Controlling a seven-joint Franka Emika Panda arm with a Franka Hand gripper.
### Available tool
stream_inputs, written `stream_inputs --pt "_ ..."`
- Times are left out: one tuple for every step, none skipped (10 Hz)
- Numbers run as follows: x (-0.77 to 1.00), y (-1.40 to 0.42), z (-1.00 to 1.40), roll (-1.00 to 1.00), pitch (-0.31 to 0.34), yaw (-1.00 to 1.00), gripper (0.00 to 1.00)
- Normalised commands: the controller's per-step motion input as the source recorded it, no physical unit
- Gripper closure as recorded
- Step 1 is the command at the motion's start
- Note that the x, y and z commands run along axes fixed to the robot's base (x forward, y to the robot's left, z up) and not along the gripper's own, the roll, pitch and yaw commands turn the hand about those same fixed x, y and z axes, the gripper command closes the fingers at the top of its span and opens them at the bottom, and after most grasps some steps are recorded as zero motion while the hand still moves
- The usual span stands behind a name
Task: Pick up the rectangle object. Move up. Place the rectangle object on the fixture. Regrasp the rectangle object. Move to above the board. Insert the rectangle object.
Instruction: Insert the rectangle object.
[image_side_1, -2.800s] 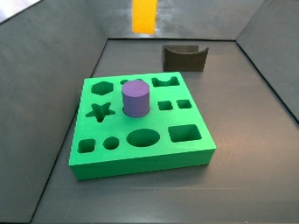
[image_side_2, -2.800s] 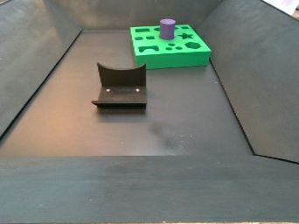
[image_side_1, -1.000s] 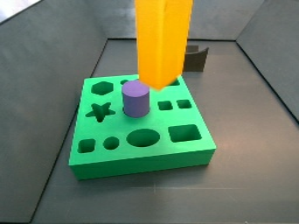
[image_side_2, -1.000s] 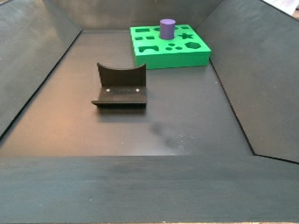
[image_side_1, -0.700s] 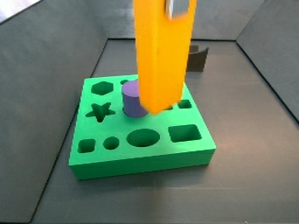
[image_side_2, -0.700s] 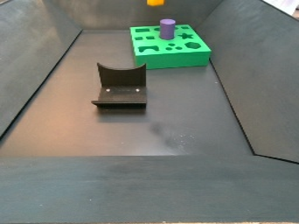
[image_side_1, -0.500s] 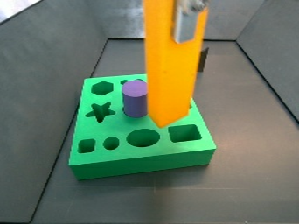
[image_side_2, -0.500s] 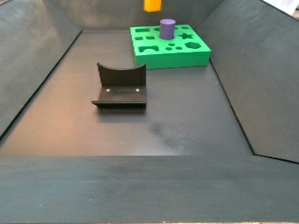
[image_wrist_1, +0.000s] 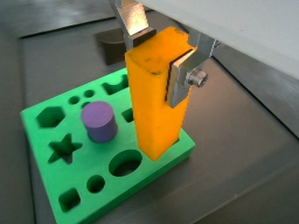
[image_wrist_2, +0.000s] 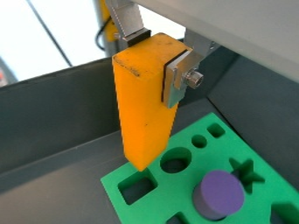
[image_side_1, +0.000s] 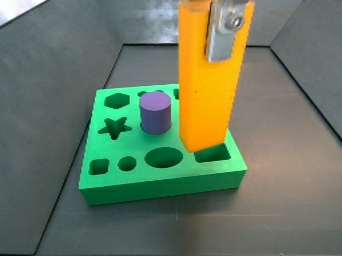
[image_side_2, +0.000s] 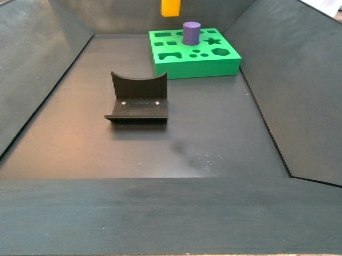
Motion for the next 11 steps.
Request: stream_inputs --pt "0.32 0.12 -0.31 0.02 -0.004 -0.84 1.00" --pt "0.49 0.00 0.00 0.00 0.039 -0.27 1.00" --pt "0.78 0.00 -0.22 0.00 0.097 -0.25 1.00" --pt "0.82 0.00 -0.31 0.01 0.066 -0.28 1.00" --pt "0.20 0.00 -0.03 0.00 0.037 -0.05 1.00" --pt "0.00 0.06 0.00 0.02 0.004 0.00 1.00" --pt "0.40 0.18 -0.27 0.12 0.073 -0.06 1.00" --pt "0.55 0.43 -0.36 0.08 0.086 -0.26 1.00" --pt "0.42 0.09 -0.01 0.03 0.061 -0.06 1.00" --pt "0.00 -0.03 -0.11 0.00 0.000 0.00 1.00" --pt "-0.12 -0.01 -0.37 0.06 0.000 0.00 1.00"
